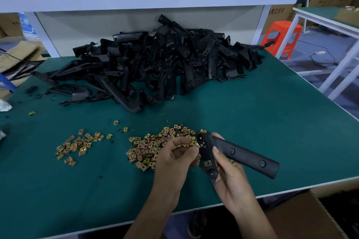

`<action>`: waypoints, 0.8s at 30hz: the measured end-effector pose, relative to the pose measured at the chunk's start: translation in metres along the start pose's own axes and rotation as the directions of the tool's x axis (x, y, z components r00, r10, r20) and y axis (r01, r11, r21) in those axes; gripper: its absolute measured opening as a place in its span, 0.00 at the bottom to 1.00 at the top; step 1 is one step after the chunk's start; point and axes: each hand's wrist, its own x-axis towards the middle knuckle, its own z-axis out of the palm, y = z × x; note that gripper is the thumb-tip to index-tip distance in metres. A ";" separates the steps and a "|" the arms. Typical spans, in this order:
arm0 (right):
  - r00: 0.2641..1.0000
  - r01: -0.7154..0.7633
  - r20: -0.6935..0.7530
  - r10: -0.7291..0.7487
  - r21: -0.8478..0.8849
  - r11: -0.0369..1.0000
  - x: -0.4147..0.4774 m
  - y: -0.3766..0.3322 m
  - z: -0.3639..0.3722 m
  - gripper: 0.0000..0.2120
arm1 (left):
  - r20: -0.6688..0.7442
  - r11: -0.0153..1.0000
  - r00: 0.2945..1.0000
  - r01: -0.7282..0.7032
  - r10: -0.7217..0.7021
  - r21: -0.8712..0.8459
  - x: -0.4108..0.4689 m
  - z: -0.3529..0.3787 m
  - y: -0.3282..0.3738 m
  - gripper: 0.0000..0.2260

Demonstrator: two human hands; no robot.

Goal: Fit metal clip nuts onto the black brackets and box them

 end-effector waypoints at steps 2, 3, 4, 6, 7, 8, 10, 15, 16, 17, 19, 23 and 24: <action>1.000 -0.013 0.002 0.013 0.004 1.000 0.000 -0.001 0.000 0.19 | 0.033 0.999 0.999 -0.018 0.016 0.045 0.001 -0.002 0.001 0.08; 1.000 -0.018 0.007 0.018 0.004 1.000 0.000 -0.001 0.000 0.19 | 0.048 0.997 0.999 -0.024 0.021 0.067 0.001 -0.003 0.002 0.08; 1.000 -0.023 0.006 0.023 0.003 1.000 -0.001 0.000 0.000 0.18 | 0.062 0.995 0.998 -0.034 0.028 0.094 0.001 -0.004 0.002 0.08; 0.999 -0.030 -0.013 0.029 -0.009 1.000 -0.001 -0.001 -0.001 0.18 | 0.099 0.982 0.993 -0.073 0.057 0.174 0.002 -0.007 0.003 0.09; 0.999 -0.033 -0.012 0.033 -0.016 0.999 0.000 0.000 -0.002 0.18 | 0.124 0.970 0.989 -0.100 0.074 0.223 0.004 -0.009 0.005 0.09; 0.999 -0.039 -0.009 0.039 -0.018 0.999 0.000 0.000 -0.002 0.19 | 0.160 0.953 0.983 -0.130 0.088 0.274 0.006 -0.012 0.008 0.10; 0.998 -0.061 -0.015 0.061 -0.024 0.998 0.000 -0.001 -0.003 0.21 | 0.246 0.911 0.965 -0.183 0.094 0.369 0.010 -0.018 0.014 0.11; 0.995 -0.097 0.003 0.097 -0.068 0.993 0.002 -0.001 -0.007 0.26 | 0.261 0.924 0.965 -0.122 0.025 0.361 0.013 -0.022 0.018 0.12; 0.993 -0.113 0.005 0.114 -0.067 0.991 0.002 0.000 -0.006 0.27 | 0.253 0.938 0.967 -0.088 0.001 0.335 0.013 -0.022 0.019 0.12; 0.992 -0.122 0.006 0.123 -0.067 0.990 0.002 0.001 -0.008 0.28 | 0.252 0.947 0.967 -0.061 -0.022 0.314 0.013 -0.022 0.021 0.13; 0.992 -0.125 -0.007 0.125 -0.069 0.990 0.003 -0.001 -0.005 0.27 | 0.259 0.948 0.965 -0.048 -0.037 0.315 0.014 -0.022 0.023 0.15; 0.995 -0.096 -0.001 0.097 -0.119 0.988 0.002 -0.001 0.004 0.25 | 0.204 0.931 0.979 -0.061 -0.015 0.360 0.011 -0.025 0.021 0.13; 0.995 -0.095 -0.001 0.096 -0.140 0.986 -0.001 0.000 0.010 0.25 | 0.178 0.925 0.984 -0.056 -0.013 0.376 0.010 -0.028 0.020 0.12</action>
